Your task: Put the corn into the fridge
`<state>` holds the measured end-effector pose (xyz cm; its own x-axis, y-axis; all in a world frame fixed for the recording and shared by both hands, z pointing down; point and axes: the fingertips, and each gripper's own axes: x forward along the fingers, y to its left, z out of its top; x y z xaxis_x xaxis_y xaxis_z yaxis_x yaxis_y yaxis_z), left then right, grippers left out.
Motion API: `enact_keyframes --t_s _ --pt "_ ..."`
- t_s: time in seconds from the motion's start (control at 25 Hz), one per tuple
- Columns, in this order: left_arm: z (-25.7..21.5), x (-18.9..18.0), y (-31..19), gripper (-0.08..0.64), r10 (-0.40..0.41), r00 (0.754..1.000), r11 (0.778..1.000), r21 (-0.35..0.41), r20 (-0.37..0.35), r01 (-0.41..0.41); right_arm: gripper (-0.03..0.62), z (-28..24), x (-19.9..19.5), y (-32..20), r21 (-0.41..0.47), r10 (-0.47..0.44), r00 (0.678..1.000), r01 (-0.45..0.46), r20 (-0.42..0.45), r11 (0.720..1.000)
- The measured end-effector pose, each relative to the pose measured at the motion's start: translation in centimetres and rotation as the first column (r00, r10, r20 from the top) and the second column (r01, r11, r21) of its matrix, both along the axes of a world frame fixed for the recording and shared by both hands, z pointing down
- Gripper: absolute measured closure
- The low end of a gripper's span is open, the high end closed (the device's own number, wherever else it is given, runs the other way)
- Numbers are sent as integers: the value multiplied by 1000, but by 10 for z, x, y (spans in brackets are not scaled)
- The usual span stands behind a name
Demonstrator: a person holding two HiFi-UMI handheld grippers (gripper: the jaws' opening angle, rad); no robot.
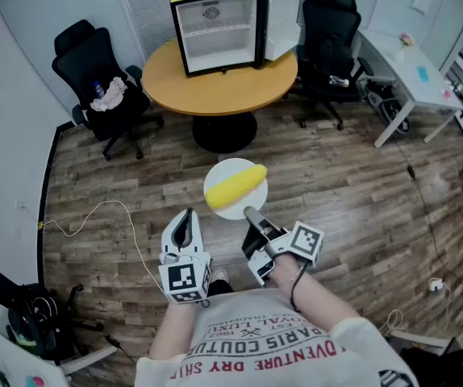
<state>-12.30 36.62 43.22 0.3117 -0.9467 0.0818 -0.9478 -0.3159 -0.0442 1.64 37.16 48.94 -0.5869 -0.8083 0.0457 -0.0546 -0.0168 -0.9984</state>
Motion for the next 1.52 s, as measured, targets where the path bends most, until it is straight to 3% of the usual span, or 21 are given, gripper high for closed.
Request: enact_keyframes --t_s 0.4,0.68,1.16,1.52 --pt "1 2 -5 526 20 1000 1000 8 13 -20 551 4 -2 0 -17 5 1000 -5 -8 1000" --pt "3 -16 -27 526 46 999 999 5 2 -46 552 11 -21 -17 -44 20 998 -23 -65 999" --pt "8 -74 -93 526 98 995 995 -7 -17 -98 552 6 -76 -77 -37 76 996 -78 -56 996" --pt "7 -92 -136 526 70 997 998 2 -14 -70 552 10 -89 -127 -32 54 997 -55 -49 998"
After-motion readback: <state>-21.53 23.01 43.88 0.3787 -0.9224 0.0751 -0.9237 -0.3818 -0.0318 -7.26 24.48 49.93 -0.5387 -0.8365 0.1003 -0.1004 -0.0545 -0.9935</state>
